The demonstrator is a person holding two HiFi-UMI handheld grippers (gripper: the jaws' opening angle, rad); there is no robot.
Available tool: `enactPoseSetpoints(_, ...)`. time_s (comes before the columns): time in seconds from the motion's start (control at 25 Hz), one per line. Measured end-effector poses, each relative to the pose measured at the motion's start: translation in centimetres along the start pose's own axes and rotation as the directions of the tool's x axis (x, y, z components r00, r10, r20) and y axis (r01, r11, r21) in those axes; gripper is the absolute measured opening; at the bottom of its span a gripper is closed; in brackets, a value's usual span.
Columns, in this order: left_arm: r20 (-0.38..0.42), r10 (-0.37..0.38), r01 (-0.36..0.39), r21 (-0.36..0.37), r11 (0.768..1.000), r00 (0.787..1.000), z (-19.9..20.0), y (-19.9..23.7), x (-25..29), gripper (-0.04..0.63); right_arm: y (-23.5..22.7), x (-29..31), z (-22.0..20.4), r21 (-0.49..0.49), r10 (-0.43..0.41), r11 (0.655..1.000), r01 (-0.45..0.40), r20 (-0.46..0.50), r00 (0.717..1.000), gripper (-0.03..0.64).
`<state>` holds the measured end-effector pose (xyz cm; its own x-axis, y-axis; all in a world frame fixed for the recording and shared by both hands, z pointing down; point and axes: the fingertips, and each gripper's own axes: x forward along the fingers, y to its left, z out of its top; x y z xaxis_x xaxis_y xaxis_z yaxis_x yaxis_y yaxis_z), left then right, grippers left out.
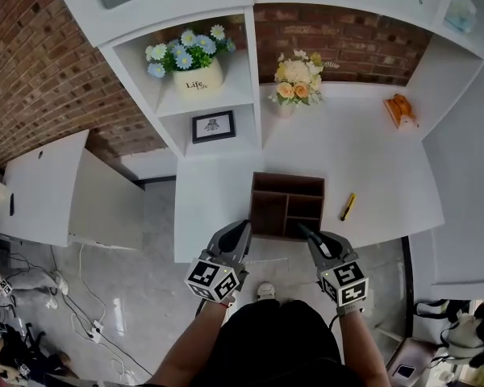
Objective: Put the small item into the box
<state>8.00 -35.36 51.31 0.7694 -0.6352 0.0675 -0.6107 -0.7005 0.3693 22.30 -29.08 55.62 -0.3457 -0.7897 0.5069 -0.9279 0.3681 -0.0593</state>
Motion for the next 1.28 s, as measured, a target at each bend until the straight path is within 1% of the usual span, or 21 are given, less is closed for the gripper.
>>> enactPoseSetpoints(0.16, 0.015, 0.040, -0.040, -0.007, 0.999, 0.999, 0.1, 0.5, -0.9, 0.002, 0.0, 1.0, -0.1, -0.074, 0.007, 0.997, -0.011, -0.050, 0.999, 0.069)
enactPoseSetpoints(0.28, 0.029, 0.077, -0.077, -0.016, 0.997, 0.997, 0.2, 0.7, -2.0, 0.002, 0.4, 1.7, -0.4, -0.119, 0.029, 0.992, -0.038, -0.080, 0.996, 0.069)
enactPoseSetpoints(0.48, 0.045, 0.141, -0.139, -0.046, 0.989, 0.989, 0.1, 1.7, -3.4, 0.002, 0.8, 2.6, -0.6, -0.168, 0.056, 0.983, -0.078, -0.129, 0.990, 0.069)
enactPoseSetpoints(0.6, 0.048, 0.164, -0.161, -0.060, 0.985, 0.985, -0.3, 1.8, -3.8, 0.002, 0.9, 2.8, -0.6, -0.184, 0.065, 0.979, -0.089, -0.133, 0.989, 0.069)
enactPoseSetpoints(0.96, 0.038, 0.155, -0.153, -0.069, 0.986, 0.987, -0.8, 0.8, -3.6, 0.002, 1.0, 2.7, -0.7, -0.214, 0.078, 0.971, -0.108, -0.146, 0.986, 0.074)
enactPoseSetpoints(1.28, 0.040, 0.173, -0.170, -0.067, 0.983, 0.984, -0.6, 1.2, -4.1, 0.002, 1.0, 2.3, -0.4, -0.207, 0.095, 0.971, -0.122, -0.137, 0.986, 0.091)
